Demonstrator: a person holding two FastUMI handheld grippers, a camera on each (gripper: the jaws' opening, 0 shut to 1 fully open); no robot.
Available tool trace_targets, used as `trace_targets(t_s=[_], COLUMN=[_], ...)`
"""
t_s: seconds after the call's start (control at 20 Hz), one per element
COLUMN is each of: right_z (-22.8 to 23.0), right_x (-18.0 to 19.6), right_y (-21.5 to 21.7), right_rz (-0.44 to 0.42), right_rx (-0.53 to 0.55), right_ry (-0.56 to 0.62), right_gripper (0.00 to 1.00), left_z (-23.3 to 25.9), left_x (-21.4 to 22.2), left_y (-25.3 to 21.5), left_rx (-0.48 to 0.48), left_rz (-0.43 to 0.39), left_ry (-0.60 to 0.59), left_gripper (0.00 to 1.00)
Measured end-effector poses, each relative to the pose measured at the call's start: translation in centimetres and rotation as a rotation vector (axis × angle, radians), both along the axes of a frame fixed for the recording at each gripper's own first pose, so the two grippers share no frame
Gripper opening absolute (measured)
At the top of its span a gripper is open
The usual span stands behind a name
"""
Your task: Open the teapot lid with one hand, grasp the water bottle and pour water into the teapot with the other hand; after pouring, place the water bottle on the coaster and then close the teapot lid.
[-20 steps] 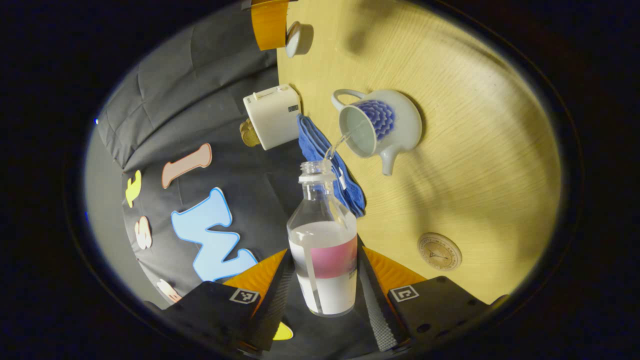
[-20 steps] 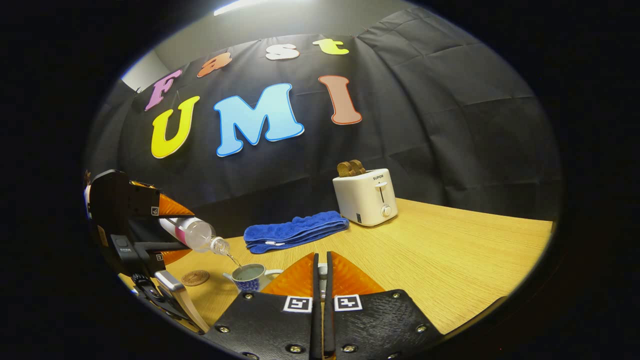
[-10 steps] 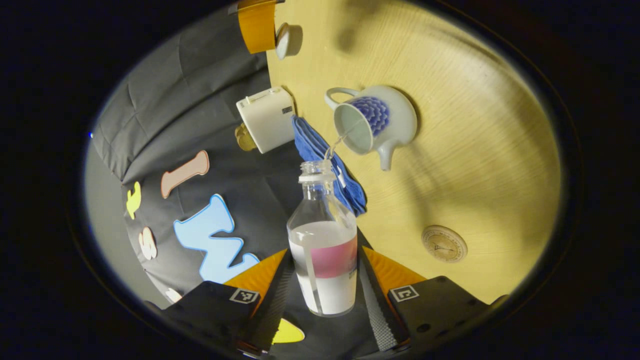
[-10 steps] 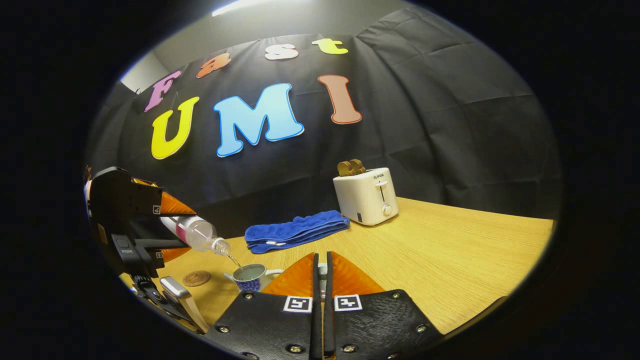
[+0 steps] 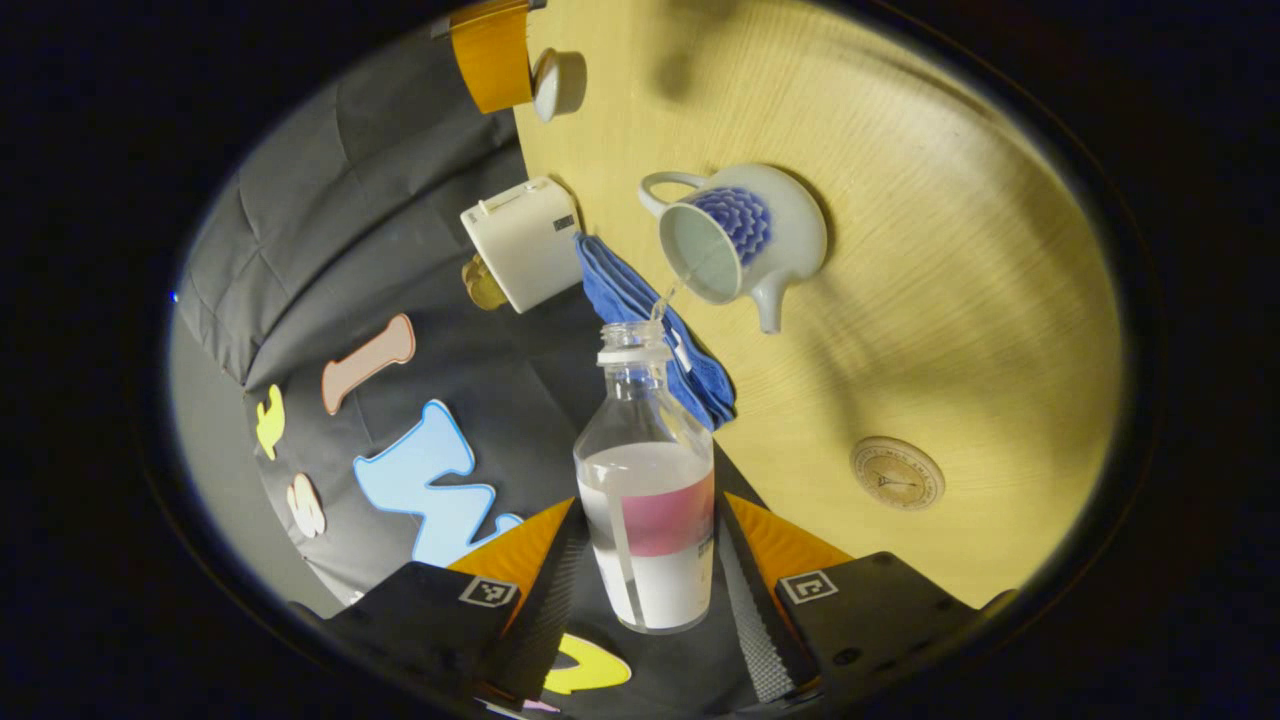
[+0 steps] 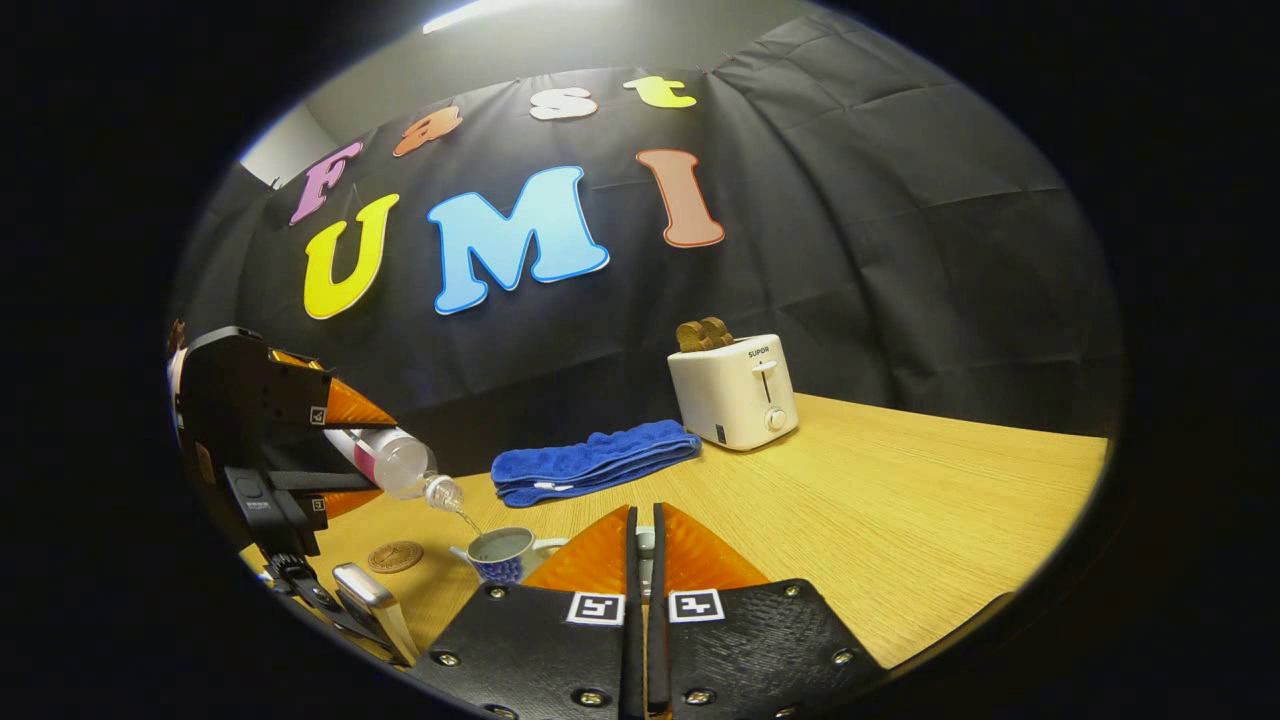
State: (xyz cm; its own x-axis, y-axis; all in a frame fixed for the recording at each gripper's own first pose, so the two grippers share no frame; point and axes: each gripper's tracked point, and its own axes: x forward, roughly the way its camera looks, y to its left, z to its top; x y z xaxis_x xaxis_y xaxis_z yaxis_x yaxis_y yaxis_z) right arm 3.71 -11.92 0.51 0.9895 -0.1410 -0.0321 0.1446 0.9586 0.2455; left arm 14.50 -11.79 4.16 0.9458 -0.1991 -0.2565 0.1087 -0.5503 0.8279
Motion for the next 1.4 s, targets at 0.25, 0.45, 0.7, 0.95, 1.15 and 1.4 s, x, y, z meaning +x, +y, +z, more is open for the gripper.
trace_targets(t_s=[0.25, 0.45, 0.7, 0.95, 1.15, 1.4], right_z=[0.1, 0.1, 0.1, 0.3, 0.1, 0.0], right_x=[0.0, -0.1, -0.1, -0.2, -0.2, -0.1], right_y=[-0.1, -0.1, -0.2, -0.3, -0.4, -0.3], right_rz=[-0.003, -0.002, 0.000, -0.002, -0.004, -0.002], right_rx=[0.005, 0.008, 0.015, 0.020, 0.028, 0.025], right_ry=[-0.003, -0.004, -0.006, -0.010, -0.009, -0.003], right_gripper=[0.02, 0.02, 0.02, 0.02, 0.02, 0.02], left_z=[0.4, 0.6, 0.9, 0.9, 1.1, 1.0], left_x=[-0.3, -0.3, -0.5, -0.9, -1.0, -0.9], left_y=[-0.5, -0.6, -0.8, -1.2, -1.5, -1.8], left_rx=[0.030, 0.067, 0.107, 0.163, 0.209, 0.237], left_rz=[-0.010, -0.020, -0.019, -0.027, -0.032, -0.034], left_ry=[-0.007, -0.021, -0.027, -0.033, -0.039, -0.044], left_gripper=[0.86, 0.86, 0.86, 0.86, 0.86, 0.86])
